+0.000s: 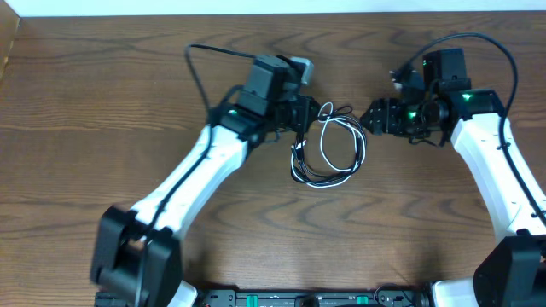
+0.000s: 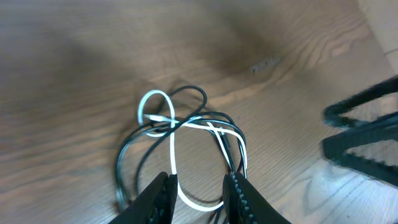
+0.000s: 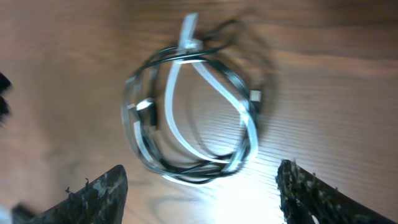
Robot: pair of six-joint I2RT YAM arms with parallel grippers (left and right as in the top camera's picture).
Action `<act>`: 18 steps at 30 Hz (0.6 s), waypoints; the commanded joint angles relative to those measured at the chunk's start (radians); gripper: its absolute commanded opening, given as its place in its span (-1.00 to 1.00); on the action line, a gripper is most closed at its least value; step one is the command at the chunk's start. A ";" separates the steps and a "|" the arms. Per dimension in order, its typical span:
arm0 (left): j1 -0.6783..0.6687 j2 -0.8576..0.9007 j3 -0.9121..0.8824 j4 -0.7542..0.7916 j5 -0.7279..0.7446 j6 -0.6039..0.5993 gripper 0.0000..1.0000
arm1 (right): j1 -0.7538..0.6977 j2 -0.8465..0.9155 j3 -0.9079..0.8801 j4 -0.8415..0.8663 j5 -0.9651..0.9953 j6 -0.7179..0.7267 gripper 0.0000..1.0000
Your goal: Untangle cables
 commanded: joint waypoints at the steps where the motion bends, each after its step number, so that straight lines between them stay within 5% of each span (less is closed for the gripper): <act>1: -0.031 0.078 0.006 0.041 -0.010 -0.040 -0.41 | -0.025 -0.002 0.002 -0.006 0.084 0.075 0.46; 18: -0.136 0.307 0.006 0.090 -0.340 -0.097 -0.35 | -0.045 -0.002 0.001 -0.026 0.092 0.063 0.48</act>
